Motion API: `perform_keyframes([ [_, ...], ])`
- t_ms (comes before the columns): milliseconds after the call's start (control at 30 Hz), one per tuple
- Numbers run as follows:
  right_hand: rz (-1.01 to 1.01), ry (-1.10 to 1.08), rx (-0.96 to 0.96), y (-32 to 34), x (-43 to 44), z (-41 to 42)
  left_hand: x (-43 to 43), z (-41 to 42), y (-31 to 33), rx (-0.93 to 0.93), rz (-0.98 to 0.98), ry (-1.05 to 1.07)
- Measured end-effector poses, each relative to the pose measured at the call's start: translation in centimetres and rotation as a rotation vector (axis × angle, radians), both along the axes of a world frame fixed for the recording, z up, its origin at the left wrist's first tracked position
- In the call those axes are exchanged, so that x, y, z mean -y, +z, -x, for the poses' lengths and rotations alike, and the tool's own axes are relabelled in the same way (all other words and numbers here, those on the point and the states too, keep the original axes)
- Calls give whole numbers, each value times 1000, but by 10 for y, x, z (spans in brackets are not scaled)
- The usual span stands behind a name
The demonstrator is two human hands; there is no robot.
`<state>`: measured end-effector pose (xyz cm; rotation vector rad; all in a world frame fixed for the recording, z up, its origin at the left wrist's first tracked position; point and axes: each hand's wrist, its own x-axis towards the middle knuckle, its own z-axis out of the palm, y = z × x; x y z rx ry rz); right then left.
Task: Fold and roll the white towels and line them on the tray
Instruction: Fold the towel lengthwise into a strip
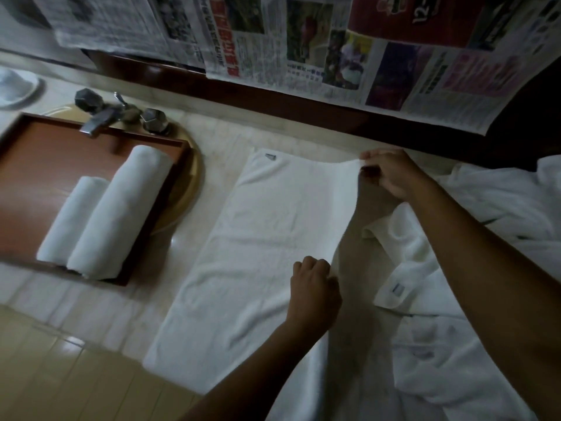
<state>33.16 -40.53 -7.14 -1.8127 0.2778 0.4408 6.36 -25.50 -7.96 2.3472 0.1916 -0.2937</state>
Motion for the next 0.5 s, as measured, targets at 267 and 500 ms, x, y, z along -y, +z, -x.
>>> perform_keyframes([
  [267,134,133,341,10,-76,-2,-107,-13,40,-139,708,309],
  [500,458,251,526,-17,-182,-29,-194,-24,20,-254,789,539],
])
